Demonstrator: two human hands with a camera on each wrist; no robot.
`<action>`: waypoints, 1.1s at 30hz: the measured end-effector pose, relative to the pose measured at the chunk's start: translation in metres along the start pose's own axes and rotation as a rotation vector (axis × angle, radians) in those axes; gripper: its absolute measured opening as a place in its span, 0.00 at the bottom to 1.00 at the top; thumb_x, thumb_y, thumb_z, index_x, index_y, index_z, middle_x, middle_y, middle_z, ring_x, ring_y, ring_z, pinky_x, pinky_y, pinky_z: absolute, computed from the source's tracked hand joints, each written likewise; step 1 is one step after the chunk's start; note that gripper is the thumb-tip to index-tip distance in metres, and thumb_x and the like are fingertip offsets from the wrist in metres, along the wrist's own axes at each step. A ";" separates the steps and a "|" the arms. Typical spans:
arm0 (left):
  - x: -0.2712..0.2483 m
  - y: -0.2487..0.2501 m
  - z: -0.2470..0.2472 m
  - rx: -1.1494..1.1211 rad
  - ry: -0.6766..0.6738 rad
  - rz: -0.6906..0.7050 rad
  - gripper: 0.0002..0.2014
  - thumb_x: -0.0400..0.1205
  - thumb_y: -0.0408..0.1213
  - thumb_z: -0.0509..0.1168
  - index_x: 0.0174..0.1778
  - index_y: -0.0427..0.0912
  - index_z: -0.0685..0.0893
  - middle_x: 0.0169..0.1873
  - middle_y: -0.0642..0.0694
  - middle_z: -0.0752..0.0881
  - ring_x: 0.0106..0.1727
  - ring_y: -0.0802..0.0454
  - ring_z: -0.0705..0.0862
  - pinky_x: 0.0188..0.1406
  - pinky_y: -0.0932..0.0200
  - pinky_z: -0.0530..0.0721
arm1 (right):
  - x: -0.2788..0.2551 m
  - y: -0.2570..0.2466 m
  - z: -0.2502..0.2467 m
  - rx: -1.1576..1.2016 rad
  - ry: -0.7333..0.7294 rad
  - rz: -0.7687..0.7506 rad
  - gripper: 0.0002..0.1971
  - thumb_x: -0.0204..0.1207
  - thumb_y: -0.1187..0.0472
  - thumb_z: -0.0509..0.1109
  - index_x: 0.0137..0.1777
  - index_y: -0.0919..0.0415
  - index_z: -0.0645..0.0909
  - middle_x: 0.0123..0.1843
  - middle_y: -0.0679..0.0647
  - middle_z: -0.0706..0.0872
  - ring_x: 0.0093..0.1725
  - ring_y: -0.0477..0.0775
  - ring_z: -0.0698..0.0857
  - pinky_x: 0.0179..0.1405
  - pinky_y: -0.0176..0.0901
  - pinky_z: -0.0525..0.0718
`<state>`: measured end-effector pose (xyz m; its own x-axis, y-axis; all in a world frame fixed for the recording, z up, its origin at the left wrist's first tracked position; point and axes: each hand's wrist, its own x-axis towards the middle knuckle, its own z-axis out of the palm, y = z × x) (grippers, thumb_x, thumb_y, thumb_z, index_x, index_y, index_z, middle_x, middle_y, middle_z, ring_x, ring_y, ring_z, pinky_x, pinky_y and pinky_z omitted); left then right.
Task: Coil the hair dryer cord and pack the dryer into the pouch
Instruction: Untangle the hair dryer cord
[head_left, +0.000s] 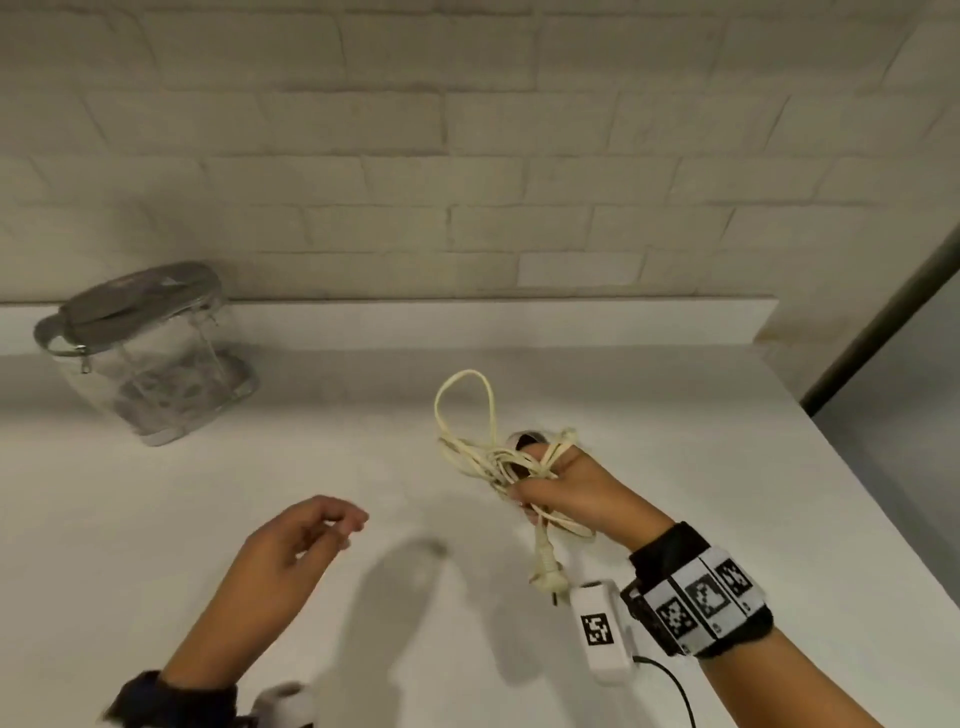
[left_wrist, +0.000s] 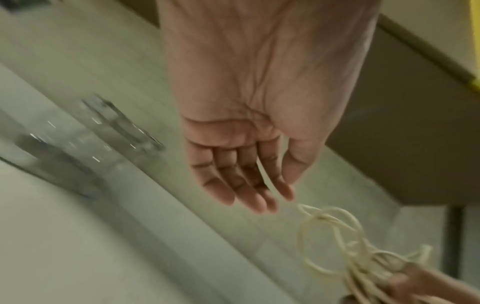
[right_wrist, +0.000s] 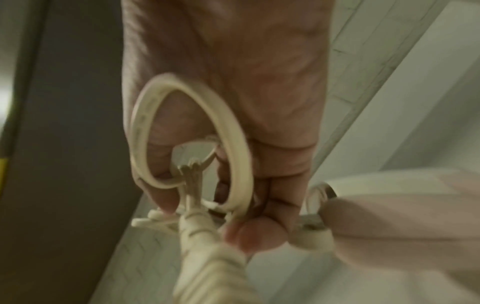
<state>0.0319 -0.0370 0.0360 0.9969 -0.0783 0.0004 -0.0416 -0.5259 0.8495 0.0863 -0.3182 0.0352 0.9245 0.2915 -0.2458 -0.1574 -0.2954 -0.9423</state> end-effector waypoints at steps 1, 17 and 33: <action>0.010 0.012 0.003 -0.080 0.007 0.045 0.09 0.79 0.36 0.65 0.41 0.59 0.85 0.43 0.62 0.88 0.43 0.63 0.86 0.43 0.74 0.78 | -0.003 -0.010 0.008 0.028 -0.019 -0.021 0.04 0.66 0.64 0.72 0.41 0.61 0.85 0.35 0.60 0.85 0.31 0.50 0.82 0.37 0.46 0.81; 0.065 0.040 0.027 -0.673 -0.036 -0.116 0.18 0.71 0.43 0.73 0.53 0.37 0.83 0.45 0.41 0.87 0.43 0.49 0.90 0.40 0.55 0.88 | 0.030 -0.050 0.056 0.473 -0.283 0.006 0.45 0.65 0.25 0.54 0.65 0.63 0.79 0.47 0.66 0.86 0.34 0.57 0.86 0.37 0.47 0.87; 0.072 0.038 0.032 -0.698 0.054 -0.214 0.18 0.76 0.50 0.66 0.52 0.39 0.84 0.44 0.38 0.87 0.39 0.52 0.88 0.39 0.50 0.90 | 0.025 -0.032 0.034 0.003 -0.167 -0.038 0.22 0.64 0.72 0.78 0.59 0.62 0.81 0.45 0.61 0.88 0.47 0.57 0.89 0.54 0.57 0.87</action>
<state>0.1001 -0.0899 0.0516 0.9811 0.0168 -0.1929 0.1888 0.1383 0.9722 0.1028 -0.2706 0.0513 0.8592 0.4500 -0.2437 -0.1243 -0.2784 -0.9524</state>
